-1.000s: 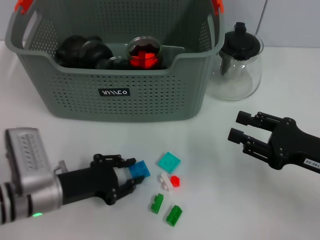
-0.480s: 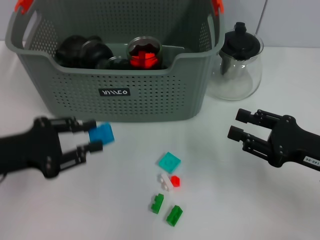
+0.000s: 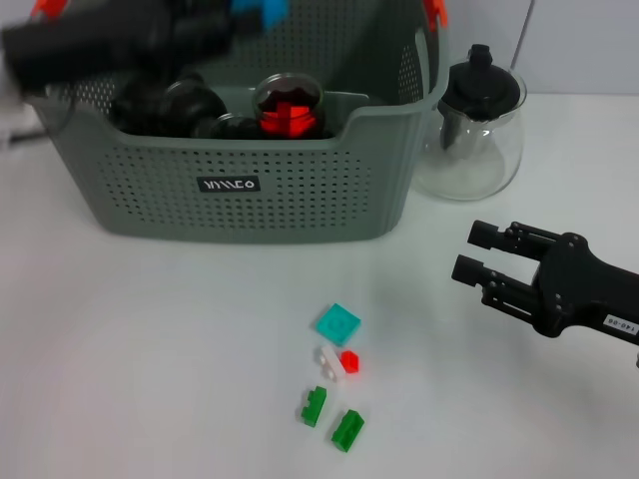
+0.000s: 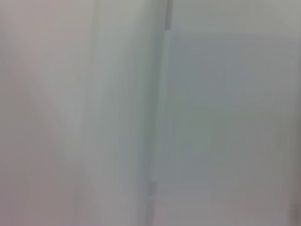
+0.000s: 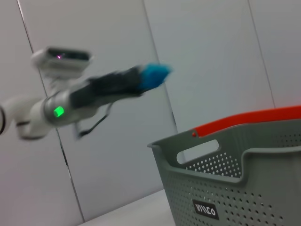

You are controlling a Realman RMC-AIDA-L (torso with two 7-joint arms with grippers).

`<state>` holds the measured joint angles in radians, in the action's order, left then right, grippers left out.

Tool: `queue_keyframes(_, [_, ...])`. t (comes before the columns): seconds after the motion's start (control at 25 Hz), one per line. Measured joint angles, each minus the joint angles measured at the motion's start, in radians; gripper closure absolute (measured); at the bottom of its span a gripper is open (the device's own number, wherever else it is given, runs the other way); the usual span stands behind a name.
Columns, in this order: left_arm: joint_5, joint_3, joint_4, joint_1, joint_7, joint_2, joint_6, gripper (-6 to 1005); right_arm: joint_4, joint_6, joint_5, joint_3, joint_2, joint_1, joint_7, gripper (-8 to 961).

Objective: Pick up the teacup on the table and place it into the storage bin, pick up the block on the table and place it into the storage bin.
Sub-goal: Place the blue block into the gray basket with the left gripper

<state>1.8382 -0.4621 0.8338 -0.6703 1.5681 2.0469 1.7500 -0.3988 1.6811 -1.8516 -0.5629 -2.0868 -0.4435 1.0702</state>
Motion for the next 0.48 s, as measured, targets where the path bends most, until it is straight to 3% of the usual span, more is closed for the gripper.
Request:
queue_keyframes(0.24, [0.051, -0.226, -0.031, -0.135, 0.197, -0.048, -0.374, 590, 0.0, 0.0, 0.0, -0.003, -0.002, 0.0, -0.003, 395])
queue_keyframes(0.36, [0.073, -0.319, -0.034, -0.15, 0.236, -0.036, -0.53, 590, 0.0, 0.0, 0.0, -0.002, -0.003, 0.0, -0.005, 396])
queue_keyframes(0.48, [0.077, -0.348, -0.03, -0.149, 0.245, -0.006, -0.644, 589, 0.0, -0.006, 0.0, -0.001, -0.002, -0.001, -0.004, 396])
